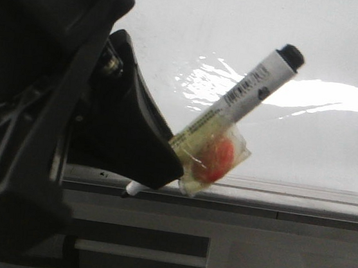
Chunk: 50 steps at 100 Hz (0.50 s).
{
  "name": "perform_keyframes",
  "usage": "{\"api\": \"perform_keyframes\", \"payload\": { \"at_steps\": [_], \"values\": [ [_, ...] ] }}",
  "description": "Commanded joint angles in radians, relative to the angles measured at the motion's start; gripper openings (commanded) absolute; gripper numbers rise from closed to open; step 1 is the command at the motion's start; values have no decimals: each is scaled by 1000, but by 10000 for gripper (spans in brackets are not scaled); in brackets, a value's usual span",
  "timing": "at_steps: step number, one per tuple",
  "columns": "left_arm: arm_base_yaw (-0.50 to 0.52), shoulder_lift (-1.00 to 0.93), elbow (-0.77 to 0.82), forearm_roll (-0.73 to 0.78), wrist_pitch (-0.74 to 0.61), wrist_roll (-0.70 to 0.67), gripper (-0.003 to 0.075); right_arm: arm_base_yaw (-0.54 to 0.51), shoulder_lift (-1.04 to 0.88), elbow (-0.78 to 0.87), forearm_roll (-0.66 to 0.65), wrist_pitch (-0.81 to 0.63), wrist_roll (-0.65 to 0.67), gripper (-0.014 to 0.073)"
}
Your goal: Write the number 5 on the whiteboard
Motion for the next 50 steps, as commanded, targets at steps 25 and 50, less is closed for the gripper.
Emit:
{"api": "perform_keyframes", "payload": {
  "at_steps": [25, 50],
  "values": [
    [-82, -21, -35, 170, -60, 15, -20, 143, 126, -107, 81, 8, -102, 408],
    [-82, -21, -35, 272, -78, 15, -20, 257, 281, -191, 69, 52, -104, 409]
  ]
}}
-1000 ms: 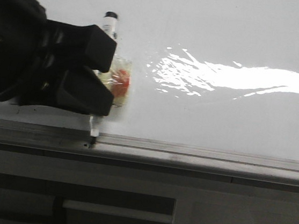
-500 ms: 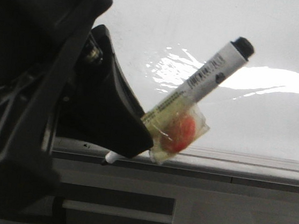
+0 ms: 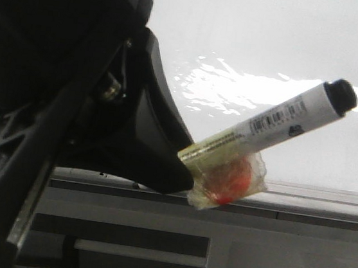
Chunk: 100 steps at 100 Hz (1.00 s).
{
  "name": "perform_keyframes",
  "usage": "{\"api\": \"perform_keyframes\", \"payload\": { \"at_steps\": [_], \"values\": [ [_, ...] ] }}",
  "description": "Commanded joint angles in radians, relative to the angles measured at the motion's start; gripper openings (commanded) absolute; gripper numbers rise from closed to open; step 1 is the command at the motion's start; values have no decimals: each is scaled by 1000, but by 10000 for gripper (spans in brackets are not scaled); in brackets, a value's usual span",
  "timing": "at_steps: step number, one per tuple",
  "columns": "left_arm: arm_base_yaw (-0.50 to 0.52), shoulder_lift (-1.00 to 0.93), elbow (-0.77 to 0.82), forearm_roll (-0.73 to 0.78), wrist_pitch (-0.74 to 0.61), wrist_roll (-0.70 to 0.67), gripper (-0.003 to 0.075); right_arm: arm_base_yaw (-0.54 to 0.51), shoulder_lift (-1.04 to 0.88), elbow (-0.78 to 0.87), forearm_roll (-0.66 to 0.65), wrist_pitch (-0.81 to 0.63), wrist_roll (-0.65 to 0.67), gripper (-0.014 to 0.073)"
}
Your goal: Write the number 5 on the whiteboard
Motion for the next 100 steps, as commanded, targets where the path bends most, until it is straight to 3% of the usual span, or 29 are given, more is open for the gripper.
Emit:
{"api": "perform_keyframes", "payload": {
  "at_steps": [1, 29, 62, 100],
  "values": [
    [-6, -21, -35, 44, -61, -4, -20, 26, 51, -58, 41, -9, -15, 409],
    [41, -21, -35, 63, -74, -20, -20, 35, 88, -76, 27, 18, -17, 409],
    [45, -21, -37, 68, -288, -20, -20, 46, 129, -76, 18, -7, -17, 409],
    [45, -21, -37, 64, -283, -20, -20, 47, 224, -76, 76, -47, -76, 409]
  ]
}}
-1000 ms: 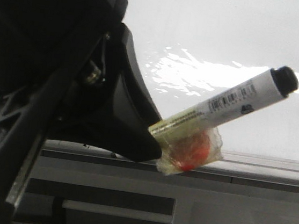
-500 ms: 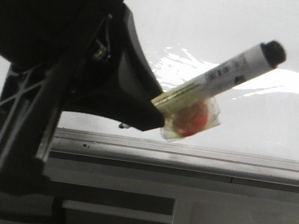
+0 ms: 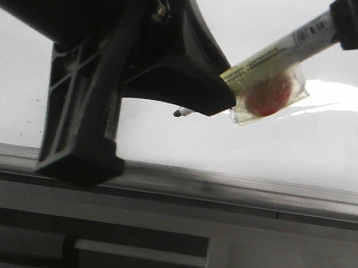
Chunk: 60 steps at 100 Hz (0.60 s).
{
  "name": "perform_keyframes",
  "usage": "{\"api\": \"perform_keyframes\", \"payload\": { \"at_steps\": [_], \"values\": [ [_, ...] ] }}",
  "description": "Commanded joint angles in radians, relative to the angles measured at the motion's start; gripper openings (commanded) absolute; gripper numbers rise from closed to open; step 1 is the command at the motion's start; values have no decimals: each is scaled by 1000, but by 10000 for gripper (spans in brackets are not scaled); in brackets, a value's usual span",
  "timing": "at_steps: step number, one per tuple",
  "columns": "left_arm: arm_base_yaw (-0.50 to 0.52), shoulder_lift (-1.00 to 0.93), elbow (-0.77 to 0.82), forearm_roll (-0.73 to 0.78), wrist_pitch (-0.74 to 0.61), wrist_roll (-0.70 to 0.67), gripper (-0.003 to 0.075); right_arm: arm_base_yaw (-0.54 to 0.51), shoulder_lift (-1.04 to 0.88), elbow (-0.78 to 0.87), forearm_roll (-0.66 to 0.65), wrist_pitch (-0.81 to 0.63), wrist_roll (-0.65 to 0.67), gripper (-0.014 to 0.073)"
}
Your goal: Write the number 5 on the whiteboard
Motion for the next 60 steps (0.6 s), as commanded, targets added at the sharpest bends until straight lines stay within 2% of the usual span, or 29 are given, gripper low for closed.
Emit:
{"api": "perform_keyframes", "payload": {
  "at_steps": [1, 27, 43, 60],
  "values": [
    [-2, -23, -33, -4, -71, -6, -20, -1, 15, -34, 55, -56, -24, 409],
    [-2, -23, -33, -8, -22, -6, -20, -1, -27, -120, 49, -110, -24, 409],
    [-2, -23, -33, -8, -60, -6, -20, -1, -24, -124, -54, -103, -22, 414],
    [-2, -23, -33, -8, -66, -6, -20, -1, -9, -124, -77, -100, 2, 540]
  ]
}}
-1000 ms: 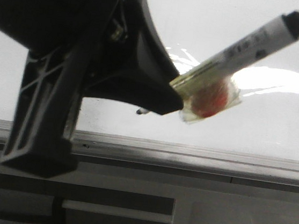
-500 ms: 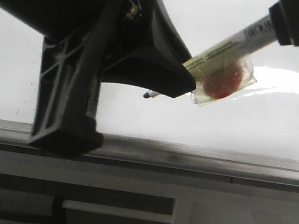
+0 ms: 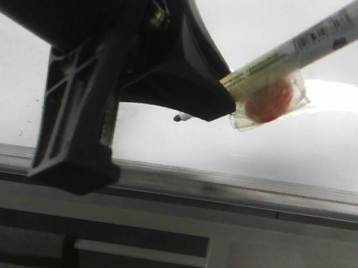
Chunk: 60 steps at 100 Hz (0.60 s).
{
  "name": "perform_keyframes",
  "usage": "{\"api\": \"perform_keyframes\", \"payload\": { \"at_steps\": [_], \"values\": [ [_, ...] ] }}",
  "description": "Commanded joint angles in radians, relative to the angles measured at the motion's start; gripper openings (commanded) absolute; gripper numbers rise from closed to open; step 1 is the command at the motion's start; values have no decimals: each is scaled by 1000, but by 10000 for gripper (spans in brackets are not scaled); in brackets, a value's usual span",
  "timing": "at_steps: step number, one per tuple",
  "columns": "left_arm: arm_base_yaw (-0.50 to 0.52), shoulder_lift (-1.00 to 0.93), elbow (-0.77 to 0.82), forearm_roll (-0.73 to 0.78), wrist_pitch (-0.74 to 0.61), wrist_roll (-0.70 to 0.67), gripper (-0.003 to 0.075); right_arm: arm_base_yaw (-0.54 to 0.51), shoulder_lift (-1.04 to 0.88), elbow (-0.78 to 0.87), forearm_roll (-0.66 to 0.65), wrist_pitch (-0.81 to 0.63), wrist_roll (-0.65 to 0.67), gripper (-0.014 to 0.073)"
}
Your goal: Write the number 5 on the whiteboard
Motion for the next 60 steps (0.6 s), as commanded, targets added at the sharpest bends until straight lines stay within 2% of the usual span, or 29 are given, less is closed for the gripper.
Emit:
{"api": "perform_keyframes", "payload": {
  "at_steps": [1, 17, 38, 60],
  "values": [
    [-2, -23, -31, -4, -81, -3, -20, -1, 10, -34, 9, -28, 14, 547],
    [-2, -29, -31, -4, -83, -3, -20, -3, 19, -34, -58, -34, 52, 557],
    [-2, -50, -31, -4, -133, -3, -20, -3, 45, -31, -52, -28, 64, 557],
    [-2, -50, -31, -4, -155, -3, -20, -3, 128, -31, 87, -30, 64, 557]
  ]
}}
